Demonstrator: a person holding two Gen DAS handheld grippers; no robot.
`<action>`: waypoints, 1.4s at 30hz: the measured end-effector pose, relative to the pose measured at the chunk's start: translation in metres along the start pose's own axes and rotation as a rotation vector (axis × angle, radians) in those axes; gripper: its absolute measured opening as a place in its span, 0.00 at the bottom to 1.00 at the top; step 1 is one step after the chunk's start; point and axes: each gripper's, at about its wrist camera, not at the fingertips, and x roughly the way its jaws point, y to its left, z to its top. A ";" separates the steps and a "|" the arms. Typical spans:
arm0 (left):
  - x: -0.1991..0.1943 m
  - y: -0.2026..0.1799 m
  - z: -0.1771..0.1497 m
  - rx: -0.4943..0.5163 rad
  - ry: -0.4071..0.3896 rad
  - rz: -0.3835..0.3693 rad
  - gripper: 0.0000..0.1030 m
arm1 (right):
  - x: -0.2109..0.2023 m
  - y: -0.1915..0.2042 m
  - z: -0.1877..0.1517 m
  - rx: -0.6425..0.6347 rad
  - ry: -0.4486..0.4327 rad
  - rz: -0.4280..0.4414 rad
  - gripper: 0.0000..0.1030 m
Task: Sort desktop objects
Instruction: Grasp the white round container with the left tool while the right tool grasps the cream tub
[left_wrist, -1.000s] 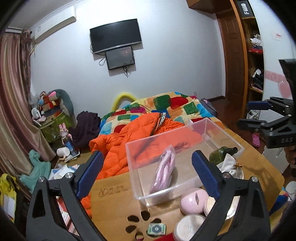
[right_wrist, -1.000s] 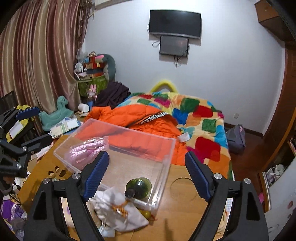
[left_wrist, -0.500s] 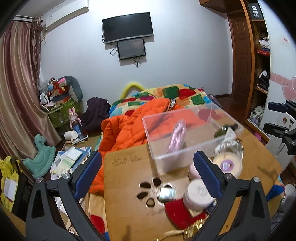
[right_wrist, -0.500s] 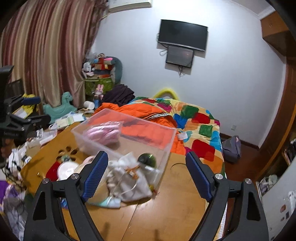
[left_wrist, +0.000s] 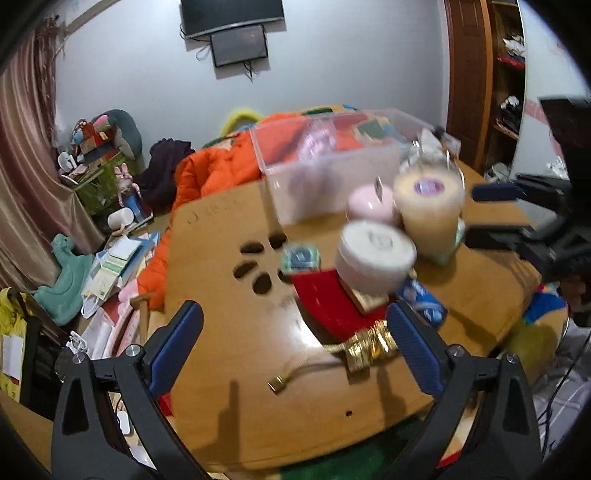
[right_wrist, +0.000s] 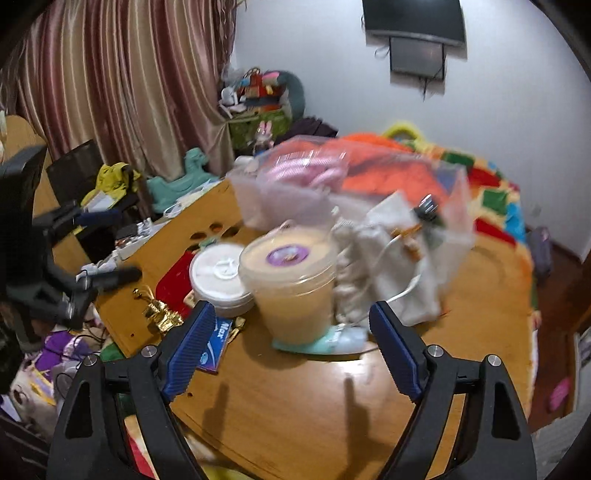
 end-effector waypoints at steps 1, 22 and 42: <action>0.001 -0.003 -0.001 0.005 0.001 0.001 0.98 | 0.005 0.000 0.000 0.005 0.007 0.000 0.78; 0.038 -0.025 0.016 0.008 0.045 -0.118 0.98 | 0.036 -0.004 0.011 0.079 0.005 0.045 0.61; 0.067 -0.048 0.038 0.010 0.019 -0.110 0.69 | -0.033 -0.031 -0.014 0.227 -0.111 0.053 0.61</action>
